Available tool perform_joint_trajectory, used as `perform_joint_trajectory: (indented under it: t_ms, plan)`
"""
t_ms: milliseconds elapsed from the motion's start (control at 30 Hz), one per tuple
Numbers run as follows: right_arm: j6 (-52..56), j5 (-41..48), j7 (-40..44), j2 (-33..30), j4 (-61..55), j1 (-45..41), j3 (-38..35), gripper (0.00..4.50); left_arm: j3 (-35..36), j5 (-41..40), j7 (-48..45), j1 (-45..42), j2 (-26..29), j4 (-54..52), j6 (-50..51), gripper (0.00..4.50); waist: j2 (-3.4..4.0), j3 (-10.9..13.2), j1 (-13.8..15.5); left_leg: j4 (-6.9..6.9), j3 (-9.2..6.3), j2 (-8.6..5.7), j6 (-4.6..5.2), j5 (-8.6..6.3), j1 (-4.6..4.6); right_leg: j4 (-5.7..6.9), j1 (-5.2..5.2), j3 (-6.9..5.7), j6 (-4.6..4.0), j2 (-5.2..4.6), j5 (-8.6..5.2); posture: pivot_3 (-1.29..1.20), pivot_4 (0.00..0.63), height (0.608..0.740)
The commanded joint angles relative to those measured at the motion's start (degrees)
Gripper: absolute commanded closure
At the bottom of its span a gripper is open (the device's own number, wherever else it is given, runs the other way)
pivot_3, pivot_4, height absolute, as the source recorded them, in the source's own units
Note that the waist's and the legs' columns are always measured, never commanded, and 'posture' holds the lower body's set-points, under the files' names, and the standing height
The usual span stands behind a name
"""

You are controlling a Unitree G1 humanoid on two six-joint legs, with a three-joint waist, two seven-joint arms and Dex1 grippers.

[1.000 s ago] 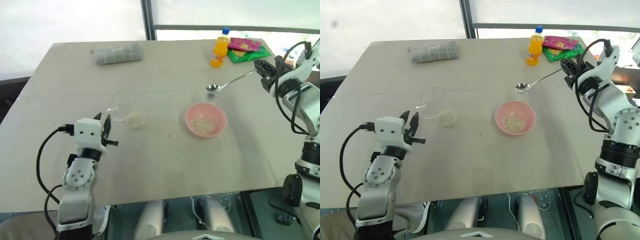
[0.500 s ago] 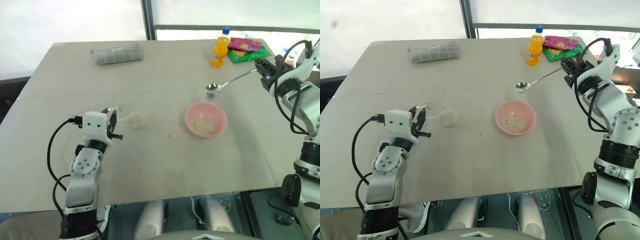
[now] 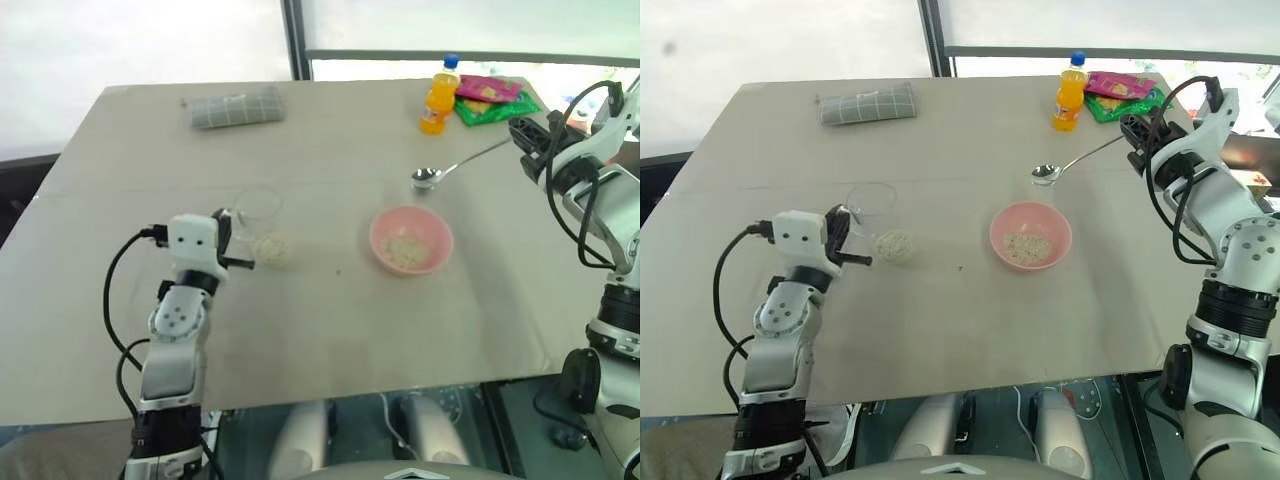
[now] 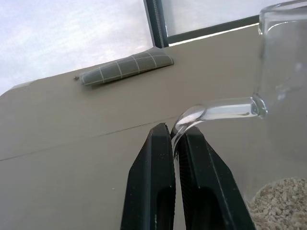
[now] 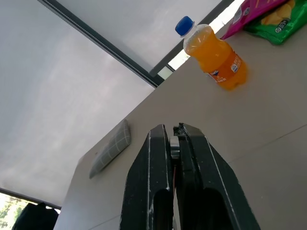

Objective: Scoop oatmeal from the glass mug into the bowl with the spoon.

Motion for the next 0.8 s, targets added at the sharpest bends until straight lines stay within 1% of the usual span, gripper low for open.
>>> perform_joint_trajectory:
  t_ms: [33, 133, 200, 367, 500, 567, 667, 800]
  plan:
    - [0.9, 2.0, 2.3, -1.0, -3.4, -5.3, -0.1, 4.5, -2.8, 1.1, -0.3, -4.6, 0.0, 1.6, -1.5, 4.42, 0.03, 0.0, 0.1, 0.01, -0.01, -0.01, 0.0, 0.0, -0.01, 0.01, 0.0, -0.01, 0.0, 0.0, 0.0, 0.0, 0.15, 0.74]
    - [2.2, 3.2, 4.5, 0.1, -4.0, -9.4, 1.7, 4.5, -6.0, 2.3, -1.8, -10.3, 0.0, 5.4, -4.5, 4.42, 0.04, 0.0, 0.1, 0.03, -0.02, -0.04, 0.01, 0.01, -0.02, 0.05, -0.02, -0.03, 0.01, 0.02, 0.01, 0.0, 0.15, 0.74]
    - [2.9, 3.0, 5.6, 1.0, -4.2, -12.0, 3.4, 4.5, -9.1, 4.7, -3.1, -14.0, 0.6, 9.1, -7.0, 4.42, 0.04, 0.0, 0.0, 0.02, -0.04, -0.04, 0.01, 0.01, -0.03, 0.04, -0.01, -0.04, 0.02, 0.04, 0.01, 0.0, 0.15, 0.74]
    - [4.9, 0.4, 10.2, 2.1, -5.6, -15.2, 8.3, 4.5, -12.7, 5.2, -4.7, -23.3, -1.4, 19.9, -11.9, 4.42, 0.03, 0.0, 0.0, -0.02, -0.04, -0.05, 0.04, -0.02, -0.1, -0.02, -0.04, -0.07, 0.03, 0.02, 0.02, 0.0, 0.15, 0.74]
    - [5.4, -6.3, 15.2, 0.5, -6.5, -13.8, 11.9, 4.5, -14.1, 5.3, -6.0, -28.7, -2.8, 26.9, -16.1, 4.42, 0.03, 0.0, 0.1, -0.02, -0.06, -0.09, 0.06, -0.02, -0.22, -0.07, -0.11, -0.12, 0.05, 0.01, 0.03, 0.0, 0.15, 0.74]
    - [5.5, -10.0, 18.2, -0.7, -7.3, -12.9, 13.7, 4.5, -14.9, 5.6, -6.5, -30.2, -3.4, 29.6, -18.1, 4.42, 0.03, 0.0, 0.1, -0.01, -0.06, -0.1, 0.07, -0.03, -0.23, -0.08, -0.11, -0.11, 0.07, -0.02, 0.04, 0.0, 0.15, 0.74]
    - [4.8, -14.5, 20.8, -0.5, -7.8, -12.3, 15.3, 4.5, -16.5, 5.7, -8.5, -31.9, -4.3, 33.5, -20.7, 4.42, 0.03, 0.0, 0.1, -0.02, -0.06, -0.12, 0.11, -0.06, -0.26, -0.13, -0.11, -0.12, 0.1, -0.04, 0.05, 0.0, 0.15, 0.74]
    - [2.0, -26.6, 28.3, -1.9, -9.6, -10.9, 22.6, 4.5, -18.0, 6.3, -10.9, -33.7, -4.4, 37.7, -24.0, 4.42, 0.03, 0.0, -0.1, -0.01, -0.06, -0.13, 0.12, -0.06, -0.25, -0.1, -0.15, -0.12, 0.11, -0.03, 0.06, 0.0, 0.15, 0.74]
